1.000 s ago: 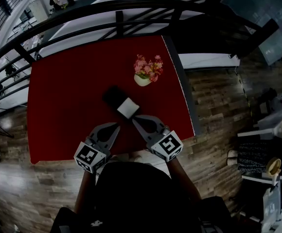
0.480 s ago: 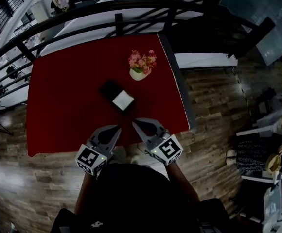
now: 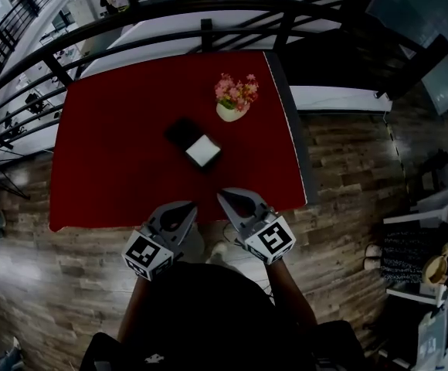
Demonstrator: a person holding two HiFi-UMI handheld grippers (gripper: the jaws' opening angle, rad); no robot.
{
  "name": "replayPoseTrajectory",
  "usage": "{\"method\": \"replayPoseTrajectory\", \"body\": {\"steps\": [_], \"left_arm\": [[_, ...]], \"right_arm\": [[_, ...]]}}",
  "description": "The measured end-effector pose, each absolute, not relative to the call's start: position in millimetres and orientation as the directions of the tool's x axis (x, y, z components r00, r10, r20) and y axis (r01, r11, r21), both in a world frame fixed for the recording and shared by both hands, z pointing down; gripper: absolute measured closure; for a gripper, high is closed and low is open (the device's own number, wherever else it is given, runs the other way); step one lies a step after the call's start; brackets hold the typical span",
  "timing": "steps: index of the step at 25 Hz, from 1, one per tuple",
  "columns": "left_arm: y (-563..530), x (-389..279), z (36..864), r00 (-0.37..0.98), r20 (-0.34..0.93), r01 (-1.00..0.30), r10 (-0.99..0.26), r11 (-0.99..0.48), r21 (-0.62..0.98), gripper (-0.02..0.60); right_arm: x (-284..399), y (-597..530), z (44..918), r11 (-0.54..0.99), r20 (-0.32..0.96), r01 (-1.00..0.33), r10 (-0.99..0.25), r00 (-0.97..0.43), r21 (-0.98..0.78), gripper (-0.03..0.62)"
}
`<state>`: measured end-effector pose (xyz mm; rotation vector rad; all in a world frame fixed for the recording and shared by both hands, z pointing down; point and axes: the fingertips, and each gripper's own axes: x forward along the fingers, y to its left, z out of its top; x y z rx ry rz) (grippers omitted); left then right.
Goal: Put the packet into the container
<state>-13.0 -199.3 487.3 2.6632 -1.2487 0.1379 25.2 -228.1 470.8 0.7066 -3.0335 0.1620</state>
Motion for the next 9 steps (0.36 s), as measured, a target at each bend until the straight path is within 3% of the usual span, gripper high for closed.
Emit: {"method": "replayPoseTrajectory", "body": {"steps": [9], "left_arm": [[-194.5, -22.9, 487.6, 0.624, 0.189, -0.78, -0.758, -0.617, 0.104, 0.571]], "right_arm": [[6.5, -215.8, 463.4, 0.909, 0.032, -0.408, -0.407, -0.913, -0.085, 0.572]]}}
